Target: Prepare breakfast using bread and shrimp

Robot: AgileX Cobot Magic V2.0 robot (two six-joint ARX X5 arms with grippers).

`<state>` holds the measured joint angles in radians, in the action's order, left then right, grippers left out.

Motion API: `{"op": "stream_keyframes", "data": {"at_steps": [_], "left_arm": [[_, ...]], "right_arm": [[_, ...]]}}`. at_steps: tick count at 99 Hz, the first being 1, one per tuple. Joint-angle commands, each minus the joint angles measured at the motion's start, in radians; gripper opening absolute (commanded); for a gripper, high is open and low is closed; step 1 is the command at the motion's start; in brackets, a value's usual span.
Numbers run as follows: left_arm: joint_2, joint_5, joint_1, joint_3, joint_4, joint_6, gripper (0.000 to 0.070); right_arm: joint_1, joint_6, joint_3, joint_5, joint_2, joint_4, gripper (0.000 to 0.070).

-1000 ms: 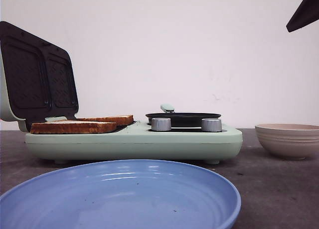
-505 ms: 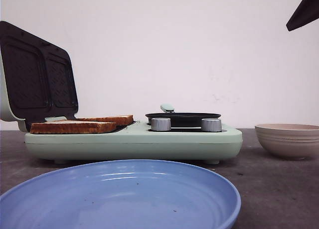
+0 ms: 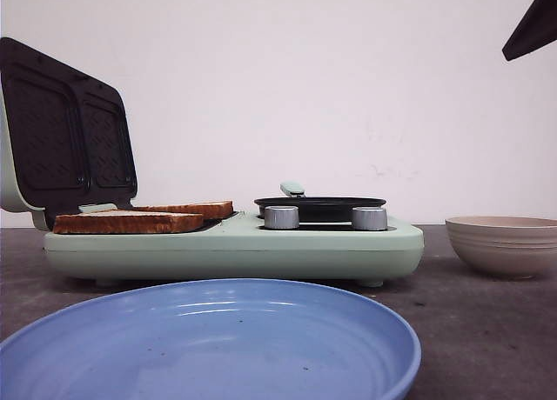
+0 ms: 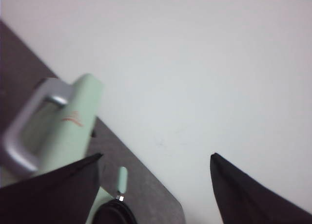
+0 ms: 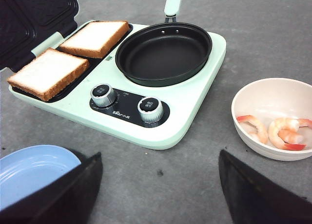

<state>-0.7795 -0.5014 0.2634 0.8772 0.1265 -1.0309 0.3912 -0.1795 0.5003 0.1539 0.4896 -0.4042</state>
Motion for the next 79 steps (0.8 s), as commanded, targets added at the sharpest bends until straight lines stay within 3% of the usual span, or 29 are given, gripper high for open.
{"op": "stream_keyframes", "data": {"at_steps": [1,35,79], "left_arm": [[-0.005,-0.006,0.016,0.018,0.035,0.031,0.0393],[-0.039,0.007,0.04,0.009,0.146,0.149,0.0394],[-0.188,0.004,0.037,-0.006,0.135,0.182,0.0394]], "right_arm": [[0.004,0.012,0.009,0.0,0.005,0.007,0.0451],[0.004,0.012,0.009,0.0,0.005,0.007,0.0451],[0.004,0.012,0.009,0.0,0.005,0.007,0.0451]]}}
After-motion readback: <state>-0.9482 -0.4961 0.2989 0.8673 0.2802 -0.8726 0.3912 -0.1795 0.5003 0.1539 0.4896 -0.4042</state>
